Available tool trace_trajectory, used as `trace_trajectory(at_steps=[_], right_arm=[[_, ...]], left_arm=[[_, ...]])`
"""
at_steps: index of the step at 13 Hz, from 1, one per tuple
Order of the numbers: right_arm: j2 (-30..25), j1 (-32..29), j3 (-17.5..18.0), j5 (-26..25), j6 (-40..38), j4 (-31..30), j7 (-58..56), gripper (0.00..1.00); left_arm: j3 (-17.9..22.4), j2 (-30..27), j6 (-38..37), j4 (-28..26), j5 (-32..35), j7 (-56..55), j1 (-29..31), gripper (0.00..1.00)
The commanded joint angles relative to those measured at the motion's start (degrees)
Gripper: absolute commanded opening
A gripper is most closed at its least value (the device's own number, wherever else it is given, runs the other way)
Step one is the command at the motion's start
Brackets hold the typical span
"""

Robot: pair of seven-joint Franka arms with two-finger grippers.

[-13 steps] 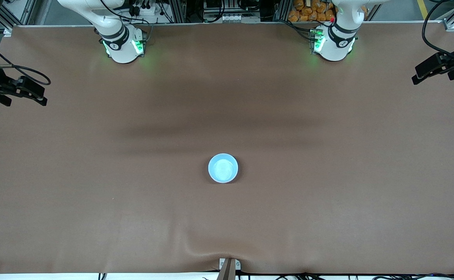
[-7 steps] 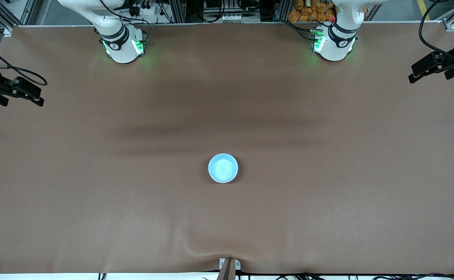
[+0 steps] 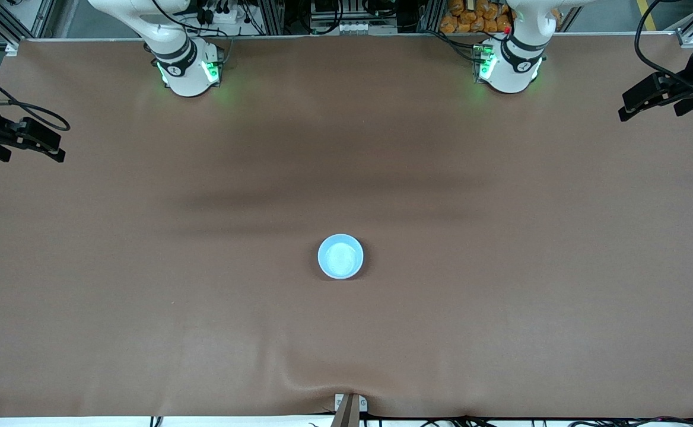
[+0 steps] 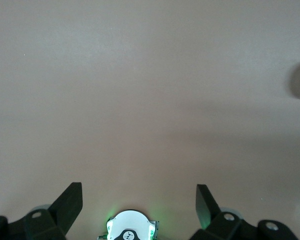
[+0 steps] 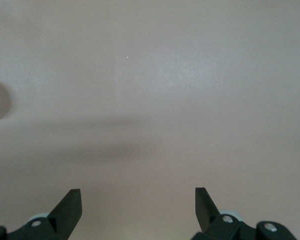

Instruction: Stack pink and blue bowls on white bowl

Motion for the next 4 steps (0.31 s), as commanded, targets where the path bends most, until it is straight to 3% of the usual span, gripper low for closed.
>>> trace_trajectory(at_steps=[1,4], right_arm=[[0.8,-1.2,0.8,0.9,-1.2,1.8,-0.1,1.0],[0.8,-1.5,0.8,0.9,-1.2,1.9,-0.1,1.0]], left_arm=[[-0.3,-0.7,0.1,-0.6,0.0,0.3,0.3,1.0],[-0.2,-0.2,0.1,-0.1,0.1,-0.2,0.1,1.0]])
